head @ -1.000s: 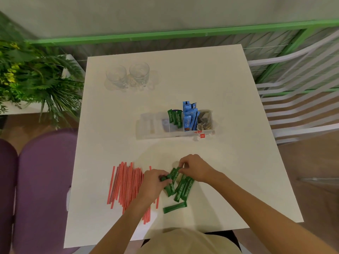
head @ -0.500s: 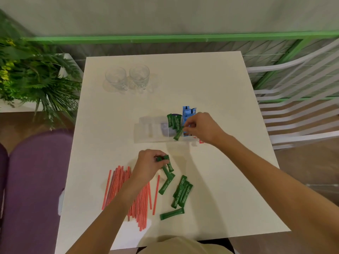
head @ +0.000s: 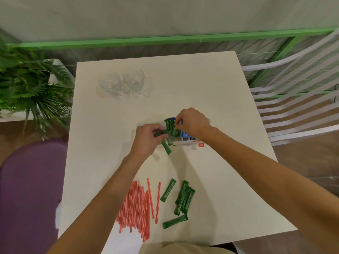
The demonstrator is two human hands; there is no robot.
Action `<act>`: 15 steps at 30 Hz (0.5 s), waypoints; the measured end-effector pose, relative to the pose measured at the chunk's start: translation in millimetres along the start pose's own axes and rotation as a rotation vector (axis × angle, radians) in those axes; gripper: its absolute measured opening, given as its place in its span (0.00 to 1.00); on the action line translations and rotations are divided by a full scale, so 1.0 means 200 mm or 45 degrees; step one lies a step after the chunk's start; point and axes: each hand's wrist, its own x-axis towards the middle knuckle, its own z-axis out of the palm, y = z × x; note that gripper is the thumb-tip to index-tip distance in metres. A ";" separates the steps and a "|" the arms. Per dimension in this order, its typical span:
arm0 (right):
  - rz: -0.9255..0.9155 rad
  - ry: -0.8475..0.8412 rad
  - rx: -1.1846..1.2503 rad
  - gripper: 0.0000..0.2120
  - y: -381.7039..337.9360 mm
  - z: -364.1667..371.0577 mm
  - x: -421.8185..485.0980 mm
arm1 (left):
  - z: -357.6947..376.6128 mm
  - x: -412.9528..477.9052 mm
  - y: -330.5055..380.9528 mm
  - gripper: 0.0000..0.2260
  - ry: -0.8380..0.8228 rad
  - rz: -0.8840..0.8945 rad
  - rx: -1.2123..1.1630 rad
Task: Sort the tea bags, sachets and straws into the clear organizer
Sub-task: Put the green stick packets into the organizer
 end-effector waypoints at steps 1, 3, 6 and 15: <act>0.003 0.003 -0.020 0.06 -0.01 0.00 0.01 | -0.01 0.03 0.01 0.06 0.004 0.020 0.030; 0.009 0.007 -0.070 0.06 -0.03 0.00 0.02 | -0.01 0.09 0.02 0.06 0.002 0.043 0.076; 0.007 -0.023 -0.160 0.06 -0.05 -0.01 0.05 | 0.00 0.16 0.03 0.06 -0.016 0.061 0.130; -0.024 -0.025 -0.307 0.07 -0.06 -0.03 0.09 | 0.04 0.26 0.05 0.06 -0.098 0.073 0.235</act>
